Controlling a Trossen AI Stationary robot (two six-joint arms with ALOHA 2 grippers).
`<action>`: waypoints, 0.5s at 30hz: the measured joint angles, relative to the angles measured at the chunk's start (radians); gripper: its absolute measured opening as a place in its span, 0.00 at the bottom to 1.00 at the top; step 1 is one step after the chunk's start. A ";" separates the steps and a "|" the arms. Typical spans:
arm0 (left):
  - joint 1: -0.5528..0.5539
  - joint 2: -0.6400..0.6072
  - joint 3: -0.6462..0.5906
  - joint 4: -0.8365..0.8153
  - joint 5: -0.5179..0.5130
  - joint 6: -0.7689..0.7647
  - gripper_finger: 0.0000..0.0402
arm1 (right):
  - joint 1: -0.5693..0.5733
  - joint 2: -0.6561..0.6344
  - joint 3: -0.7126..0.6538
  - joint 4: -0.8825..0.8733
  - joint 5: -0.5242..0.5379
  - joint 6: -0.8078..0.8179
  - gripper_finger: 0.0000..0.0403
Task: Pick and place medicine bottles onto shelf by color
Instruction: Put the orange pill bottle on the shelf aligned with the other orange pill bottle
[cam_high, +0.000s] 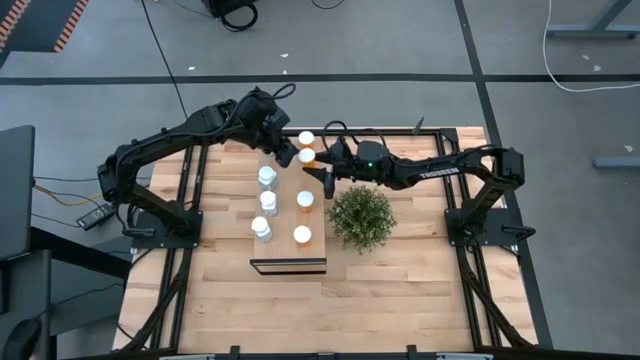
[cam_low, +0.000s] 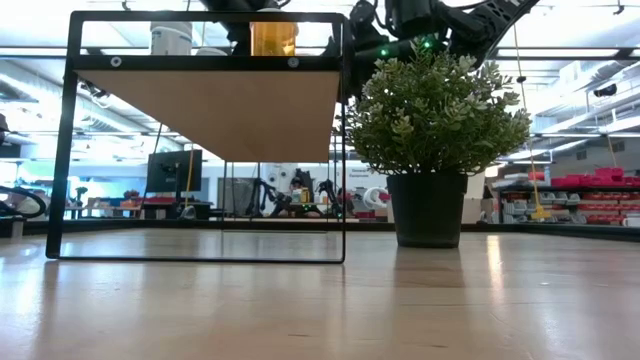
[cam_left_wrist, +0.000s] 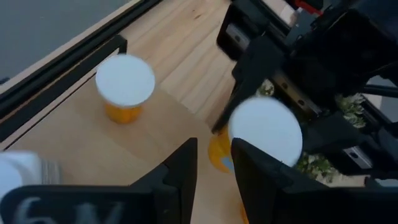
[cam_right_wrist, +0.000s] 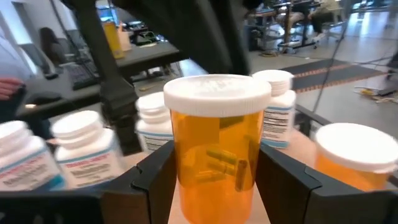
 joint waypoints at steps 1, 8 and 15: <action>0.005 0.000 0.000 -0.010 -0.006 0.001 0.28 | -0.001 0.000 0.000 -0.003 0.007 -0.007 0.50; 0.054 -0.040 0.000 -0.028 -0.015 -0.003 0.29 | -0.030 0.001 0.000 -0.058 0.038 -0.036 0.50; 0.074 -0.076 0.000 -0.022 -0.027 -0.001 0.28 | -0.054 0.000 0.000 -0.076 0.018 -0.067 0.50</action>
